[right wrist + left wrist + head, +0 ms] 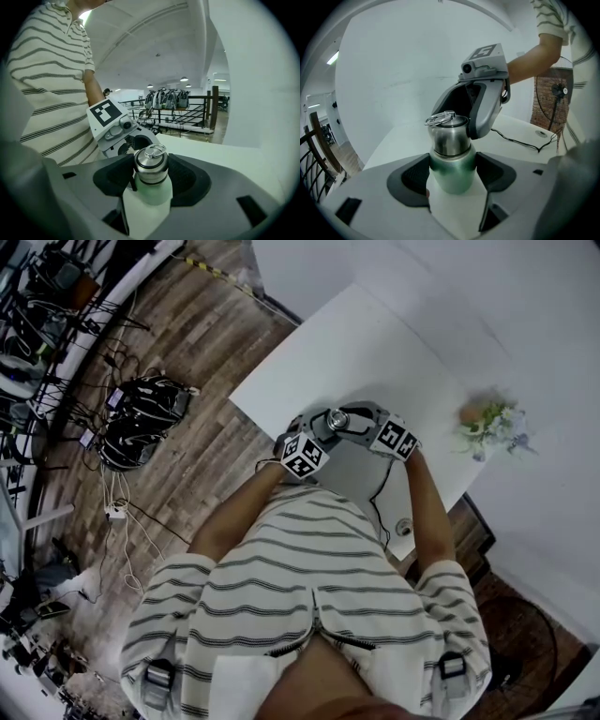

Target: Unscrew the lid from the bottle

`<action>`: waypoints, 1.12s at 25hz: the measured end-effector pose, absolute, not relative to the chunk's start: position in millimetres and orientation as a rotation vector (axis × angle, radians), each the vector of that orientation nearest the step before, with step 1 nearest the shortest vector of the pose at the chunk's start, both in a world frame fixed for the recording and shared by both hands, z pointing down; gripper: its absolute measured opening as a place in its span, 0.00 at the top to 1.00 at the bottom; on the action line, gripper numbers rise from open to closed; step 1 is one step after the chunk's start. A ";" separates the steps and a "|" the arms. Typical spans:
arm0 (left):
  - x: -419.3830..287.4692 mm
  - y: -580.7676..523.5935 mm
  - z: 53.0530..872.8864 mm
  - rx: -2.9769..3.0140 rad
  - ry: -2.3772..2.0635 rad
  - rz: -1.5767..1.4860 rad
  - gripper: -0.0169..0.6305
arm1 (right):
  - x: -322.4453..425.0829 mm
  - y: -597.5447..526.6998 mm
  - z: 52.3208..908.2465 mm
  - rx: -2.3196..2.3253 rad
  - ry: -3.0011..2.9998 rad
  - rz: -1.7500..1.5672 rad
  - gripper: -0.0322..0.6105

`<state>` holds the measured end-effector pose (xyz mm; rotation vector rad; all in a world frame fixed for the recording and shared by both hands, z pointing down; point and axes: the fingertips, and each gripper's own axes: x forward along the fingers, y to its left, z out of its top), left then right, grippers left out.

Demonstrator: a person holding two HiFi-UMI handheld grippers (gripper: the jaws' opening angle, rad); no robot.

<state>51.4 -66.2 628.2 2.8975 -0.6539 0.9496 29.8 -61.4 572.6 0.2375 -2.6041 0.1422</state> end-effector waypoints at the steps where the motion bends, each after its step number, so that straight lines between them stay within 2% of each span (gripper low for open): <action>1: 51.4 -66.3 627.8 2.897 -0.653 0.950 0.50 | 29.9 -61.4 572.5 0.187 -2.595 0.140 0.58; 10: 51.3 -65.5 627.2 2.900 -0.641 0.947 0.50 | 29.0 -59.7 574.6 -0.062 -2.491 0.128 0.58; 21: 52.6 -66.0 628.7 2.900 -0.637 0.954 0.50 | 30.1 -59.6 575.8 -0.077 -2.461 0.142 0.58; 25: 51.6 -65.4 628.1 2.903 -0.638 0.952 0.50 | 30.5 -60.9 565.3 0.038 -2.514 0.207 0.53; 28: 50.5 -65.8 627.6 2.903 -0.637 0.952 0.50 | 32.0 -62.2 554.2 0.171 -2.566 0.223 0.46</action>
